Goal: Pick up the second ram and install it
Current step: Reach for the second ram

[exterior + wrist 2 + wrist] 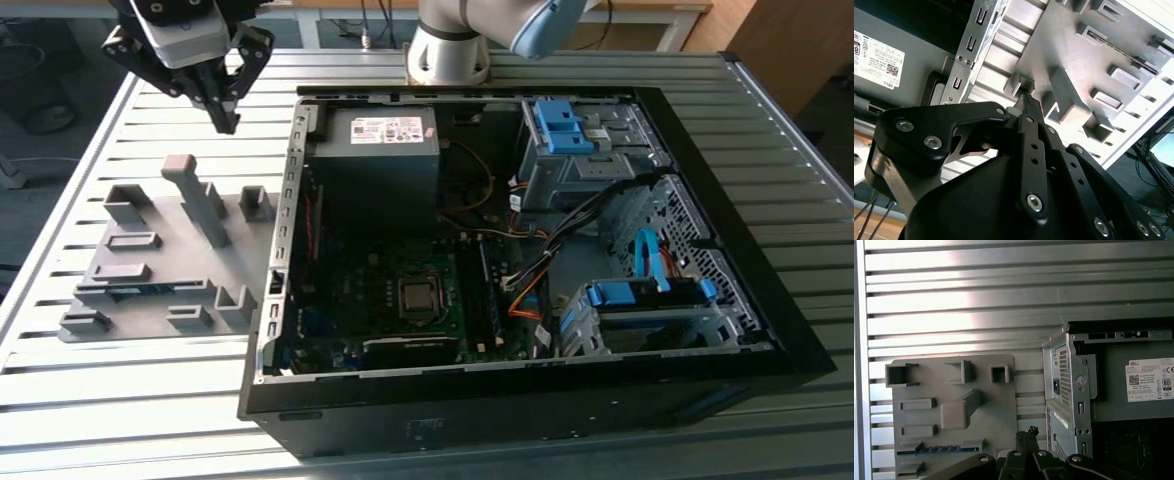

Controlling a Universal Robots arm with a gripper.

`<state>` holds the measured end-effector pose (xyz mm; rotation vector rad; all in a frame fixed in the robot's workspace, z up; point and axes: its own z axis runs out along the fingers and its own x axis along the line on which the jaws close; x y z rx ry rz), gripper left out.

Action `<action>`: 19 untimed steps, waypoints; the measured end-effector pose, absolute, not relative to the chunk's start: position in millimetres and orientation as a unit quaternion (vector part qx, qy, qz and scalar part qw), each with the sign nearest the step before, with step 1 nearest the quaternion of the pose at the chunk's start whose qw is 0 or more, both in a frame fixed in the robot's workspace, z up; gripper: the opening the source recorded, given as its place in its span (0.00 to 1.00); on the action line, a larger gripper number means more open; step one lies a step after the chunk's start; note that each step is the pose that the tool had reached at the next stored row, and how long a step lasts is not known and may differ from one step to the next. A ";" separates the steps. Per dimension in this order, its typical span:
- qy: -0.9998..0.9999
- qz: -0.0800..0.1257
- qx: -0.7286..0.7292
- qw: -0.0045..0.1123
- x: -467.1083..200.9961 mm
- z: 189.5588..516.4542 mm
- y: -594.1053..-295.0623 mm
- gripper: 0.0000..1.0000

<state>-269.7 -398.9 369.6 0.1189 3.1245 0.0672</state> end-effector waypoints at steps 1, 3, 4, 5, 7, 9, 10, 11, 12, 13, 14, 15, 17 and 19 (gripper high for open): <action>0.999 0.022 0.038 0.007 -270.1 369.5 -398.9 0.11; 0.999 0.021 0.038 0.007 -273.1 369.0 -398.9 0.11; 0.999 0.022 0.038 0.007 -273.6 368.9 -398.9 0.11; 0.999 0.021 0.038 0.007 -274.1 368.8 -398.9 0.11; 0.999 0.021 0.038 0.007 -275.0 368.7 -398.9 0.11; 0.999 0.021 0.038 0.007 -276.0 368.5 -399.0 0.11; 0.999 0.021 0.038 0.007 -276.6 368.4 -398.9 0.11; 0.999 0.021 0.038 0.007 -277.0 368.3 -399.0 0.11; 0.999 0.021 0.038 0.007 -277.5 368.3 -399.0 0.11; 0.999 0.021 0.038 0.007 -278.0 368.2 -398.9 0.11; 0.999 0.021 0.038 0.006 -278.3 368.1 -398.9 0.11; 0.999 0.021 0.038 0.006 -278.9 368.0 -399.0 0.11; 0.999 0.021 0.038 0.006 -279.6 368.0 -398.9 0.11; 0.999 0.021 0.038 0.006 -280.5 367.8 -399.0 0.11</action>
